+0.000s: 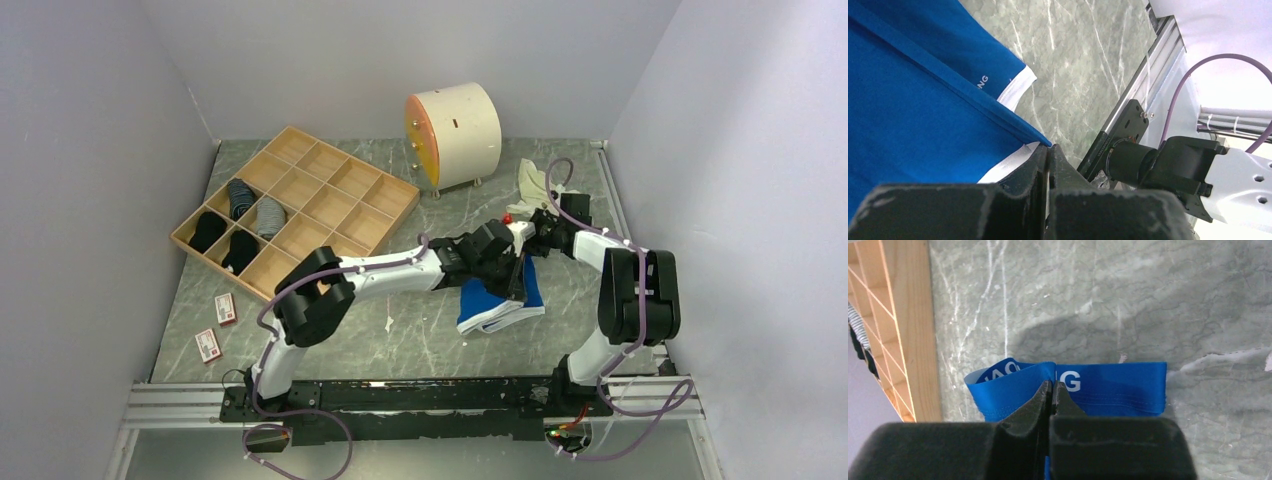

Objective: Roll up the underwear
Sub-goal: Fold the underwear at the center of the board.

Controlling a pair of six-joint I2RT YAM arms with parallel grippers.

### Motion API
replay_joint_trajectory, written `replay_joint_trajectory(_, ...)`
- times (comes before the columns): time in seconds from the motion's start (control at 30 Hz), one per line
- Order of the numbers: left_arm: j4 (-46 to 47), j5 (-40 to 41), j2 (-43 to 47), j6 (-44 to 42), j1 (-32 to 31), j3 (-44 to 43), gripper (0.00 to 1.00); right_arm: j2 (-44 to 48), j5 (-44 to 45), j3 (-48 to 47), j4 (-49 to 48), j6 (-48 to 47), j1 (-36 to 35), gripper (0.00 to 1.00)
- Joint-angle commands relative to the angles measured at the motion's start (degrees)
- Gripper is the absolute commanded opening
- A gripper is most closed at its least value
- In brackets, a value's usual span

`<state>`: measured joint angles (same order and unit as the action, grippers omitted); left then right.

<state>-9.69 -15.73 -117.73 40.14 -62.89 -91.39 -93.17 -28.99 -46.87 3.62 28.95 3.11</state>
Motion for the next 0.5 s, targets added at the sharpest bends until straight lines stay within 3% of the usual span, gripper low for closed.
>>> replay_joint_trajectory(0.0,2.43,-4.72,-2.06,2.62,-1.17,-2.55,0.05,-3.06,1.74,-4.14,2.34,-1.97,0.55,0.0)
replay_joint_trajectory(0.23,0.29,-4.95,-4.6,2.44,-1.61,-7.54,0.05,-2.17,4.13,-4.76,3.18,-2.33,1.85,0.0)
replay_joint_trajectory(0.47,1.2,-5.89,-7.17,3.36,-1.62,-8.74,0.05,-0.55,11.9,-5.82,5.97,-3.05,2.49,0.0)
